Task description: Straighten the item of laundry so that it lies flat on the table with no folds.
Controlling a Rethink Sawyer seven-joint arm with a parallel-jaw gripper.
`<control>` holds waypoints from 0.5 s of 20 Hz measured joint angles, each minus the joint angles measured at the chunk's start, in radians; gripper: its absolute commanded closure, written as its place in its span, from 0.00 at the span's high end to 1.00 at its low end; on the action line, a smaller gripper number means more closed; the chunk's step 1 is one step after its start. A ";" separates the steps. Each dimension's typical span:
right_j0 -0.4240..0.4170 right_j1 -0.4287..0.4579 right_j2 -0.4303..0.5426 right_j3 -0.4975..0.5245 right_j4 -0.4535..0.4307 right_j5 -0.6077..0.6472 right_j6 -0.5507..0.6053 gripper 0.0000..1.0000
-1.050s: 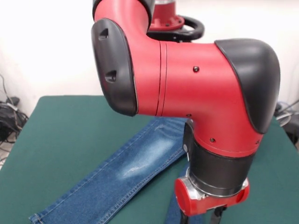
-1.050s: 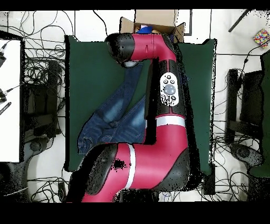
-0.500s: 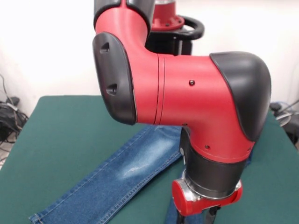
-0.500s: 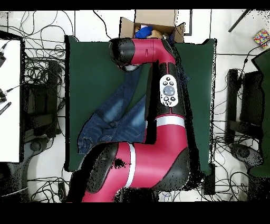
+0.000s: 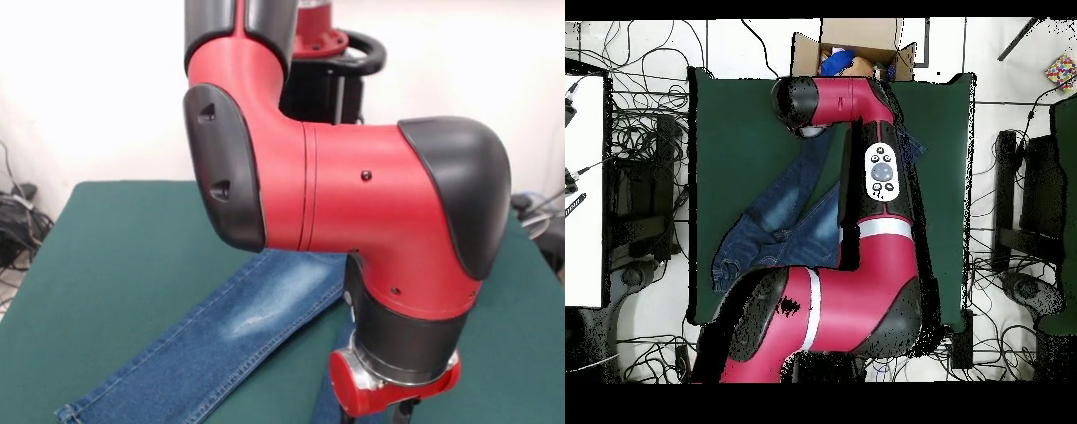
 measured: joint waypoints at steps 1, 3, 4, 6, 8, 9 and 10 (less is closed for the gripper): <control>0.003 -0.002 -0.001 0.006 0.003 -0.007 0.000 1.00; 0.011 -0.009 -0.005 0.023 0.013 -0.019 0.000 1.00; 0.015 -0.013 -0.009 0.031 0.019 -0.022 0.000 1.00; 0.024 -0.020 -0.016 0.048 0.032 -0.027 0.000 1.00; 0.041 -0.033 -0.025 0.070 0.051 -0.027 0.000 1.00; 0.044 -0.035 -0.026 0.074 0.055 -0.027 0.000 1.00; 0.046 -0.037 -0.026 0.075 0.057 -0.027 0.000 1.00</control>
